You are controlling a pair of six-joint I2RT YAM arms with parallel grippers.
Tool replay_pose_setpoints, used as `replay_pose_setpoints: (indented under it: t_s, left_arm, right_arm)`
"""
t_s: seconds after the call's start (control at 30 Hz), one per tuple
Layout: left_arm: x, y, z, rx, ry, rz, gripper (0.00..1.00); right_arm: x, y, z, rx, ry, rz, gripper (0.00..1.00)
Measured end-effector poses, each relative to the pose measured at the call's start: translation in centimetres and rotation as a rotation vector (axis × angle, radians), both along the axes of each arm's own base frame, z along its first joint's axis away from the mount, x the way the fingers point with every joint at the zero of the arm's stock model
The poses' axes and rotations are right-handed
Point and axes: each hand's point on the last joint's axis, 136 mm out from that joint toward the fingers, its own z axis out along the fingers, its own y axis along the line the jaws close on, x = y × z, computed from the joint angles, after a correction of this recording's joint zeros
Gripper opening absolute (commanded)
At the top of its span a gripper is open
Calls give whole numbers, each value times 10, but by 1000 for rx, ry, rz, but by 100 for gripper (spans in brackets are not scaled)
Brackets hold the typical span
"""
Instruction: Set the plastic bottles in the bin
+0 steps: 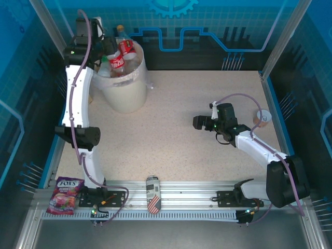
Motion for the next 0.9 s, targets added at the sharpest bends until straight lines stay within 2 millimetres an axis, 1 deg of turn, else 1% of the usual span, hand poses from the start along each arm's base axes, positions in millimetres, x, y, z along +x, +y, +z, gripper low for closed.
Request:
replay_pose_setpoints:
  t_s: [0.1, 0.23, 0.33, 0.4, 0.57, 0.7, 0.8, 0.9]
  left_arm:
    - [8, -6, -18, 10, 41, -24, 67]
    - [15, -13, -32, 42, 69, -53, 90]
    - [19, -18, -41, 63, 86, -73, 99]
    - [21, -20, -45, 75, 95, -81, 99]
    - [22, -17, -46, 99, 97, -76, 99]
    - [20, -13, -37, 113, 68, -55, 99]
    - [8, -9, -19, 121, 24, -36, 99]
    - [-13, -4, 14, 129, -49, -10, 99]
  right_arm:
    - [0, 1, 0, 0, 0, 1, 100]
    - [-1, 2, 0, 0, 1, 6, 100]
    - [-1, 3, 0, -1, 1, 8, 100]
    - [-2, 4, 0, 0, 1, 11, 100]
    - [-2, 6, -1, -1, 3, 18, 100]
    - [-3, 7, -5, -4, 12, 19, 100]
    - [-2, 8, -8, -5, 22, 20, 100]
    - [-3, 11, -10, -3, 26, 27, 100]
